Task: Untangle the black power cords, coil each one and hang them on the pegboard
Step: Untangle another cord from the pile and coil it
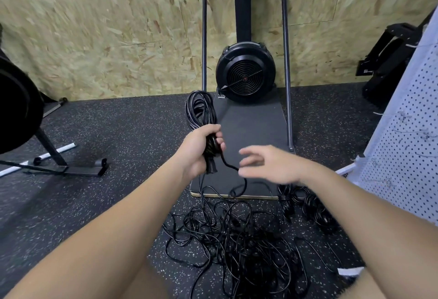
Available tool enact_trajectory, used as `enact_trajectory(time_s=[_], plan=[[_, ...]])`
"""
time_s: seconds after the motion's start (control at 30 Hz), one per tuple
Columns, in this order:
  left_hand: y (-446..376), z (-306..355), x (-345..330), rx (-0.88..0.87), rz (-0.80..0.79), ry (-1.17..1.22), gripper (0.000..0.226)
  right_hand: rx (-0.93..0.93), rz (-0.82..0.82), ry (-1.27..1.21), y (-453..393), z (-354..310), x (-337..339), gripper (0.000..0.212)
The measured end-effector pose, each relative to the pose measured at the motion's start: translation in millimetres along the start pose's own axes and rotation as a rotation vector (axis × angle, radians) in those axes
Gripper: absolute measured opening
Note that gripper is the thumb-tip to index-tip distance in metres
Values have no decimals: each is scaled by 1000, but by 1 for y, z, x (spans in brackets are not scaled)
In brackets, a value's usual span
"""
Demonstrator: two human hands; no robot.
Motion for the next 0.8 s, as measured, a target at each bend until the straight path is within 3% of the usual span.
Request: enact_trajectory(time_s=[0.07, 0.17, 0.23, 0.3, 0.37, 0.53, 0.67, 0.73, 0.8], plan=[[-1, 1, -1, 0, 4, 86, 12, -3, -123, -42, -1, -3, -27, 70], [-4, 6, 10, -20, 49, 144, 9, 24, -163, -170, -4, -12, -36, 38], [-7, 11, 23, -63, 101, 78, 6, 47, -53, -71, -4, -20, -21, 26], [-9, 19, 38, -120, 175, -100, 10, 97, 159, 140, 2, -34, 3, 12], [-6, 24, 43, -156, 204, -307, 20, 201, 292, 130, 12, -52, 22, 4], [20, 14, 3, -81, -4, -541, 45, 418, 386, -98, 35, -84, 42, 8], [38, -18, -21, 107, -198, -622, 87, 411, 542, -130, 35, -76, 57, 15], [45, -31, -31, 165, -331, -596, 82, 356, 644, -51, 35, -66, 66, 24], [53, -40, -40, 185, -447, -666, 54, 344, 704, 23, 39, -62, 71, 37]])
Point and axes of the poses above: each hand's wrist, its own y-axis away from the middle knuckle, its own x-axis out of the back of the hand, z = x × y, the point moved 9 cm from there along -y, towards the middle knuckle, and after that the axes turned 3 degrees about -x, right-handed, at the moved point
